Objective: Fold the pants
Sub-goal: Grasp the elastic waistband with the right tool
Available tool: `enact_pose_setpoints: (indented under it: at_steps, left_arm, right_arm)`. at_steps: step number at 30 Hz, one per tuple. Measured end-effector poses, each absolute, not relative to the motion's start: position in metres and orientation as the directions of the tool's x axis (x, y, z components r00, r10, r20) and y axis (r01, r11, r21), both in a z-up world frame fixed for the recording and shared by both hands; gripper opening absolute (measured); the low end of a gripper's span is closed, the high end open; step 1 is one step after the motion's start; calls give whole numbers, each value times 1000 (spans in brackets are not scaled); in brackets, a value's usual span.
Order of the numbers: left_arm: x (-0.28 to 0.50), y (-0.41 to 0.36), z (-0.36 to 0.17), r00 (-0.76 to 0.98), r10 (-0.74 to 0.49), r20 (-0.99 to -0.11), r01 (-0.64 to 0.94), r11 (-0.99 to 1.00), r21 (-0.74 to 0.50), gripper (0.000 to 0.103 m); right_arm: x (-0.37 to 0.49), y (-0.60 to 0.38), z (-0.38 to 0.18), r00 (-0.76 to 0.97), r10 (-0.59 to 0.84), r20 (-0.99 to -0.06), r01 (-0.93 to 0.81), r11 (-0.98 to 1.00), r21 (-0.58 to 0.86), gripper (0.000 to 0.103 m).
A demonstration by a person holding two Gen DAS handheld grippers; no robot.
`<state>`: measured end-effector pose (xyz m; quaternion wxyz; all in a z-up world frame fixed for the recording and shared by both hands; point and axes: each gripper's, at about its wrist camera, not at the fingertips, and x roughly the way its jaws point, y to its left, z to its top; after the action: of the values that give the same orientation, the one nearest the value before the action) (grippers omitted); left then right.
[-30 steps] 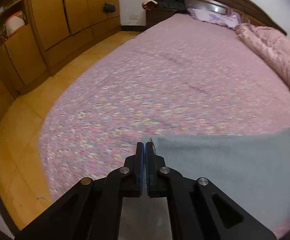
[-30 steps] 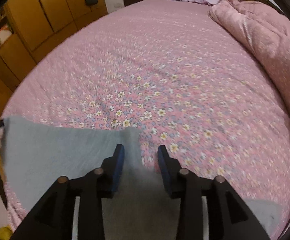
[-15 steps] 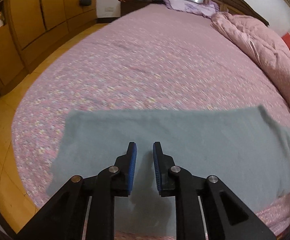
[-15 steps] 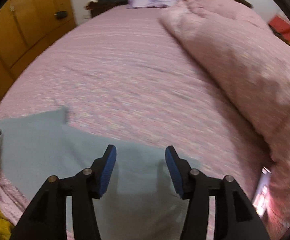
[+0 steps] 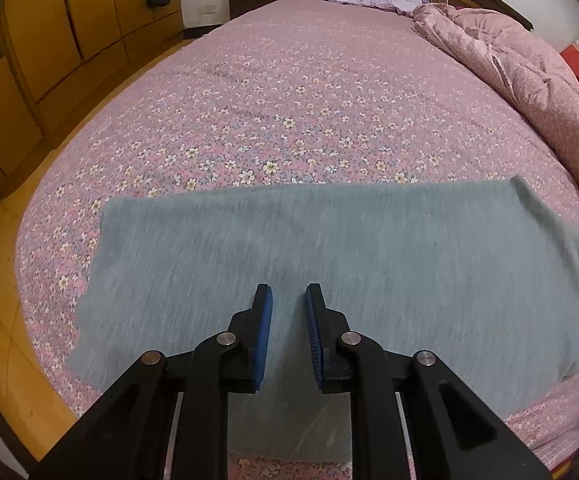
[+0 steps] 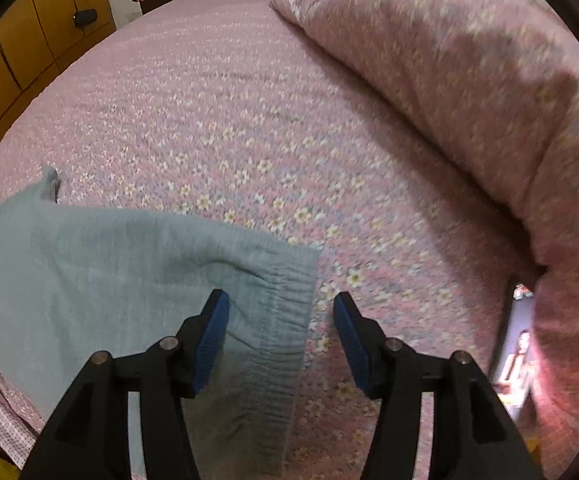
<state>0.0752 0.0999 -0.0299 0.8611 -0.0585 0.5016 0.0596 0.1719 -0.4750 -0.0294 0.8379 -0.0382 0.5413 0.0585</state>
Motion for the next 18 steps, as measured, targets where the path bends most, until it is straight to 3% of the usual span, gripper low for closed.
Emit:
enact_pose_setpoints:
  at_steps: [7, 15, 16, 18]
  left_arm:
    - [77, 98, -32, 488, 57, -871, -165, 986, -28, 11]
    - [76, 96, -33, 490, 67, -869, -163, 987, -16, 11]
    - [76, 96, -33, 491, 67, -869, -164, 986, -17, 11]
    - [75, 95, -34, 491, 68, -869, -166, 986, -17, 11]
  right_arm:
    - [170, -490, -48, 405, 165, -899, -142, 983, 116, 68]
    - [167, -484, -48, 388, 126, -913, -121, 989, 85, 69]
    - [165, -483, -47, 387, 119, -914, -117, 990, 79, 68]
    - [163, -480, -47, 390, 110, -914, -125, 990, 66, 53]
